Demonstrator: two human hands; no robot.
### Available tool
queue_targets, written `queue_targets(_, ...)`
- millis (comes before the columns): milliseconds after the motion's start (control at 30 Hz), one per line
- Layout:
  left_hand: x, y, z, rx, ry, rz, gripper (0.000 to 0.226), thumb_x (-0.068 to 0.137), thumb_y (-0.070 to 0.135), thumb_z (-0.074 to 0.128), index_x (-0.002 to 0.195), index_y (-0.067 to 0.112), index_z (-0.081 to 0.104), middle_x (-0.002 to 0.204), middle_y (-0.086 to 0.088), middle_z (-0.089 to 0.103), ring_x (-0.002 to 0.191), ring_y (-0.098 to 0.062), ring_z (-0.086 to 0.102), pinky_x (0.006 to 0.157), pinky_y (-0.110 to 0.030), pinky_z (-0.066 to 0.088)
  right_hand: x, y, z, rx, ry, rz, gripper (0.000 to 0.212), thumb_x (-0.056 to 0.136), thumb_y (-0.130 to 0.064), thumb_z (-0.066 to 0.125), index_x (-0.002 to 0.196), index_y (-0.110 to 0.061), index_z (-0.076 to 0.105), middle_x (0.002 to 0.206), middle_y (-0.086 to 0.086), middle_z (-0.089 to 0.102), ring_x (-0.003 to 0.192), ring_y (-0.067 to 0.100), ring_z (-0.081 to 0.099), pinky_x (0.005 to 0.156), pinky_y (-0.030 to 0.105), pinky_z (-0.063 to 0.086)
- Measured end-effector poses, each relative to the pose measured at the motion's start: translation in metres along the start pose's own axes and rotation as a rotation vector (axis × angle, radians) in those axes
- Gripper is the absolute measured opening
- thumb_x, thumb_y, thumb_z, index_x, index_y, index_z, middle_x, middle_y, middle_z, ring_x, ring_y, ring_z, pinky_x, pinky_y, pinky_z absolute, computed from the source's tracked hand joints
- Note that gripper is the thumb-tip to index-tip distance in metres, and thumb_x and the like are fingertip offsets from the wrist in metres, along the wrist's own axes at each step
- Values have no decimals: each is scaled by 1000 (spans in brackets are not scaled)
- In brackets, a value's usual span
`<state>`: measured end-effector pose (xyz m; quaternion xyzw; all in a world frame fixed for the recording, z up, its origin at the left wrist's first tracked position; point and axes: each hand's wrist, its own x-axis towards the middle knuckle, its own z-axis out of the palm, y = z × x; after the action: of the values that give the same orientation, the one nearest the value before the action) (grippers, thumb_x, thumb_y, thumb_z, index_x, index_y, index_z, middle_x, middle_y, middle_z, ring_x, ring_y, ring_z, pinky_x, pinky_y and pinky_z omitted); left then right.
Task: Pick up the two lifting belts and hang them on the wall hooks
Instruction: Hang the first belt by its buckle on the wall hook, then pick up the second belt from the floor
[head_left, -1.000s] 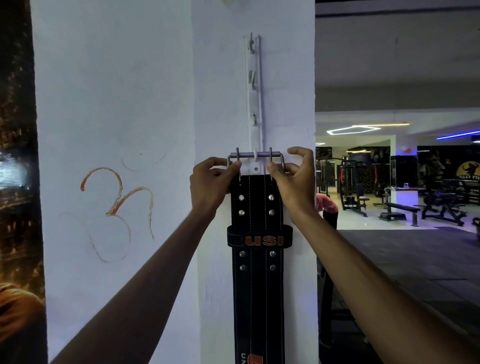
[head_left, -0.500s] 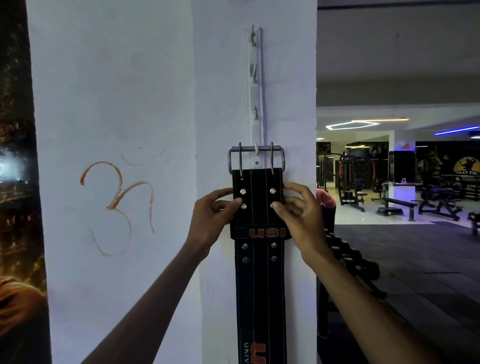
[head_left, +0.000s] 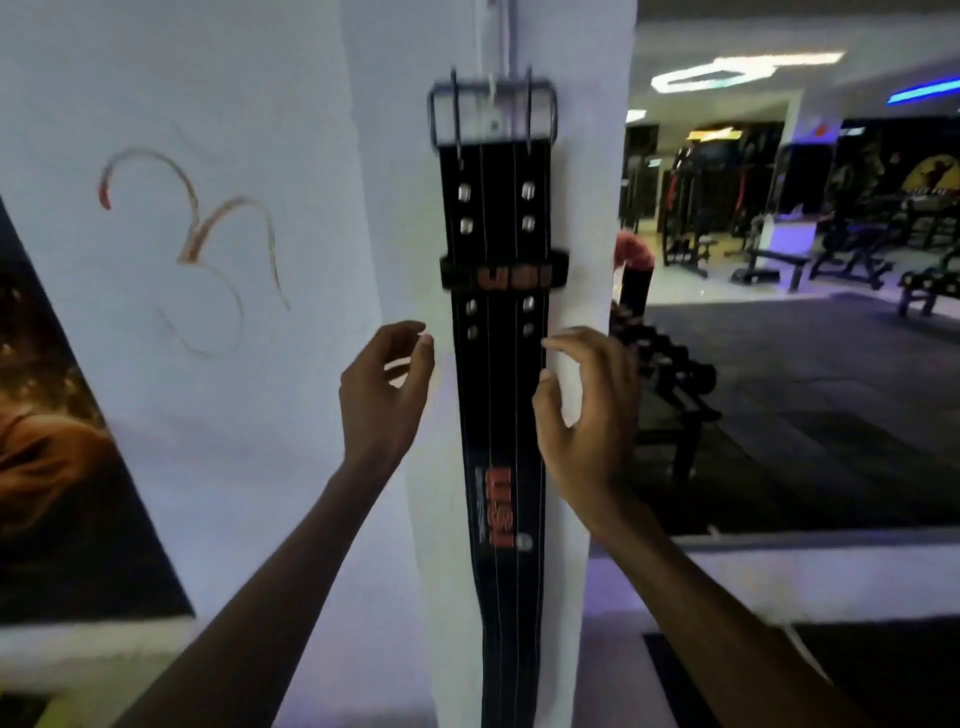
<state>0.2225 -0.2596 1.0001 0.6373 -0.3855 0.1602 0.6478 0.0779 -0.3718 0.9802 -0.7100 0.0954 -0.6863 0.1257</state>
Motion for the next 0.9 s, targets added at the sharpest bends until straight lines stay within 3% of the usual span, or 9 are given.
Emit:
queue_targets(100, -72, -38, -23, 82, 4, -111, 15, 101, 24, 61, 111, 18, 71, 98, 12, 72, 92, 0, 69, 79, -9, 52, -96, -6, -10, 48, -224, 109, 21, 88, -4, 59, 107, -6, 67, 112, 8, 67, 109, 25, 59, 96, 37, 45)
queue_targets(267, -239, -124, -95, 294, -108, -440, 15, 99, 21, 61, 110, 20, 72, 97, 14, 73, 85, 6, 68, 78, -14, 54, -273, -36, -25, 71, -691, 347, 27, 89, -6, 55, 114, -12, 64, 113, 3, 65, 111, 21, 57, 96, 38, 47)
queue_targets(400, -370, -177, -183, 441, -178, -710, 15, 98, 12, 63, 109, 12, 73, 97, 3, 73, 83, -14, 68, 81, -31, 58, -398, -76, -32, 88, -1035, 452, 34, 88, -5, 56, 120, -12, 62, 117, 4, 66, 110, 22, 58, 94, 37, 49)
queue_targets(500, -456, -209, -257, 525, -204, -904, 16, 97, 11, 63, 110, 11, 74, 100, -2, 76, 86, -19, 70, 81, -37, 59, -485, -108, -28, 82, -1247, 507, 37, 87, -7, 56, 123, -13, 61, 118, 6, 67, 109, 24, 59, 92, 41, 51)
queue_targets(600, -537, -244, -322, 555, -196, -1106, 15, 97, 14, 63, 106, 19, 74, 98, 3, 75, 88, -16, 71, 84, -31, 57, -580, -144, -14, 65, -1434, 537, 36, 88, -10, 55, 124, -11, 61, 114, 11, 67, 104, 32, 61, 86, 44, 53)
queue_targets(667, -596, -274, -357, 542, -192, -1224, 16, 96, 14, 63, 102, 24, 73, 98, 4, 76, 87, -12, 71, 81, -16, 54, -654, -167, -4, 62, -1533, 565, 36, 87, -8, 57, 123, -10, 62, 111, 12, 67, 102, 33, 61, 84, 40, 53)
queue_targets(767, -694, -329, -393, 514, -189, -1375, 14, 96, 14, 64, 103, 18, 75, 99, 2, 78, 88, -14, 72, 73, -1, 47, -780, -194, 14, 68, -1672, 621, 37, 86, -12, 54, 121, -9, 63, 107, 13, 69, 100, 34, 62, 86, 40, 54)
queue_targets(833, -761, -367, -406, 494, -176, -1440, 15, 96, 13, 64, 104, 17, 76, 98, 2, 78, 90, -17, 74, 78, -8, 51, -868, -209, 23, 79, -1762, 675, 40, 86, -19, 48, 122, -8, 63, 109, 13, 68, 102, 34, 63, 88, 41, 53)
queue_targets(900, -831, -407, -413, 467, -149, -1500, 15, 95, 12, 63, 102, 19, 75, 97, 1, 78, 91, -20, 75, 85, -25, 58, -958, -218, 29, 90, -1843, 730, 36, 89, -16, 53, 123, -9, 62, 114, 12, 68, 107, 31, 63, 92, 38, 50)
